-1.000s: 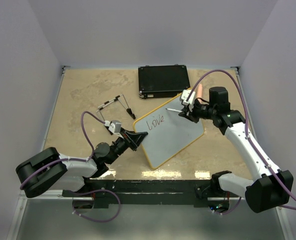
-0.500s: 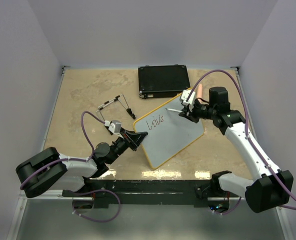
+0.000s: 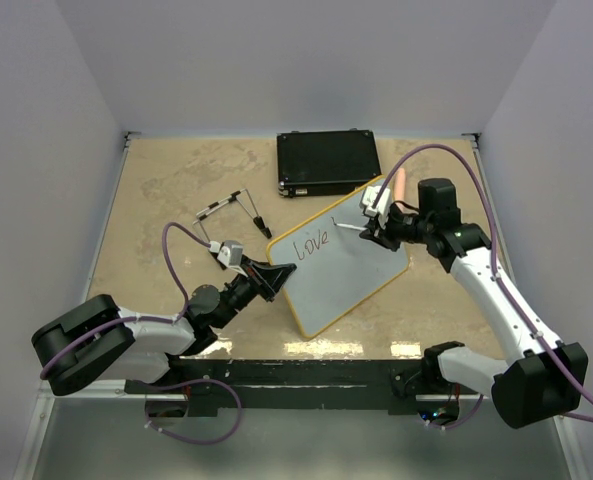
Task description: Write a sentence on the whiteboard
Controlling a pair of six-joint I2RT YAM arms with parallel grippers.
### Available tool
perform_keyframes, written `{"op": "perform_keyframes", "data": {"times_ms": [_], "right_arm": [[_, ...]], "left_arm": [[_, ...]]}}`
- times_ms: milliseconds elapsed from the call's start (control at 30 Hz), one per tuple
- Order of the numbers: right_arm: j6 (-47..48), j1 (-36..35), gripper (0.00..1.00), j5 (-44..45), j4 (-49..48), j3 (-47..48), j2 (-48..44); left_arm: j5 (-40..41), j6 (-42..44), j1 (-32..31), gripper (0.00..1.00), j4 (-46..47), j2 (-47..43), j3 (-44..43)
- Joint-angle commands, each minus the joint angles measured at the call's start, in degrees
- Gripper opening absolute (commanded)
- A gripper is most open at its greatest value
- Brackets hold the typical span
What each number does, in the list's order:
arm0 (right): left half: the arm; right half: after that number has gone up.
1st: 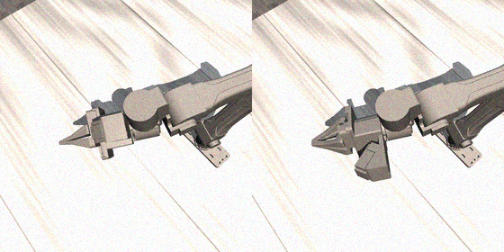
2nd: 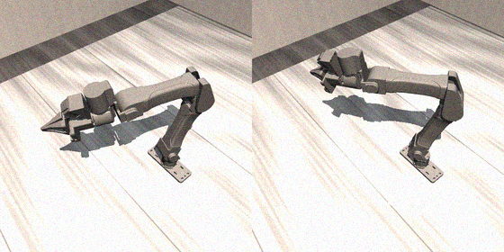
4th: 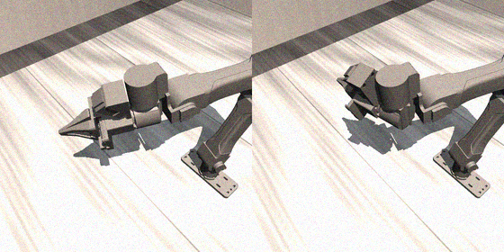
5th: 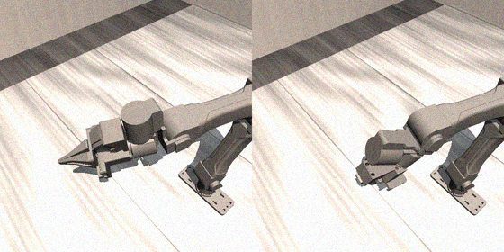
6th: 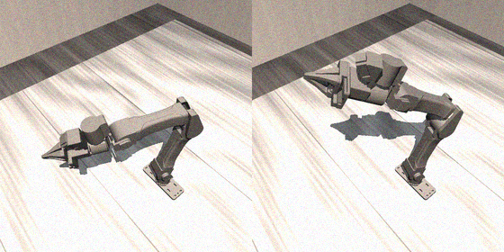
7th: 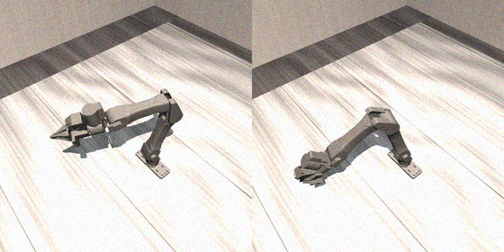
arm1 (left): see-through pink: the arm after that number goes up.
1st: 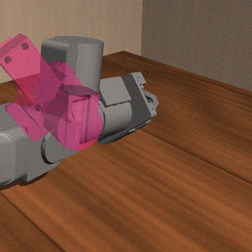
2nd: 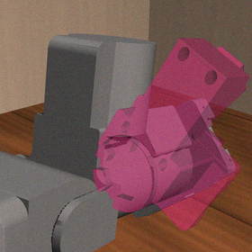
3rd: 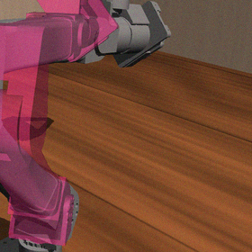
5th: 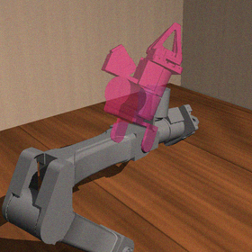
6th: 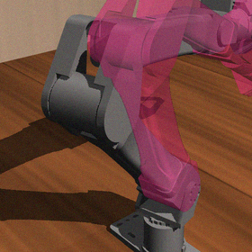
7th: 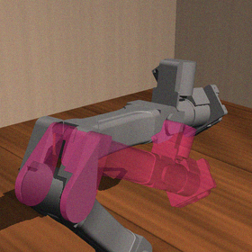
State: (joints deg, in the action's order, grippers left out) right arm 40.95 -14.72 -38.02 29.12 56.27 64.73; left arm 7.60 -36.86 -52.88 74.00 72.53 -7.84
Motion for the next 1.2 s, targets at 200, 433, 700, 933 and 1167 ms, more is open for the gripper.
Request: {"op": "perform_keyframes", "data": {"times_ms": [200, 433, 700, 933, 1167], "right_arm": [[1.5, -0.1, 0.00, 1.2, 1.4, -1.3, -1.7], [1.9, -0.1, 0.00, 1.1, 2.6, -1.9, -2.1], [2.7, -0.1, 0.00, 1.0, 4.2, -2.3, -2.2], [2.9, -0.2, 0.00, -0.1, 4.7, -1.7, -2.6], [0.9, -0.1, 0.00, -1.3, 2.7, 0.7, -2.9]], "left_arm": [[-3.0, 4.3, -0.3, 0.00, -3.8, 0.8, 0.0], [-2.9, 4.4, -0.3, 0.00, -3.9, 0.8, -0.1], [-2.9, 4.4, -0.3, 0.00, -3.9, 0.8, 0.0], [-2.9, 4.3, -0.3, 0.00, -3.7, 1.3, -0.1], [-3.2, 4.3, -0.3, 0.00, -3.2, 1.8, -0.1]]}}
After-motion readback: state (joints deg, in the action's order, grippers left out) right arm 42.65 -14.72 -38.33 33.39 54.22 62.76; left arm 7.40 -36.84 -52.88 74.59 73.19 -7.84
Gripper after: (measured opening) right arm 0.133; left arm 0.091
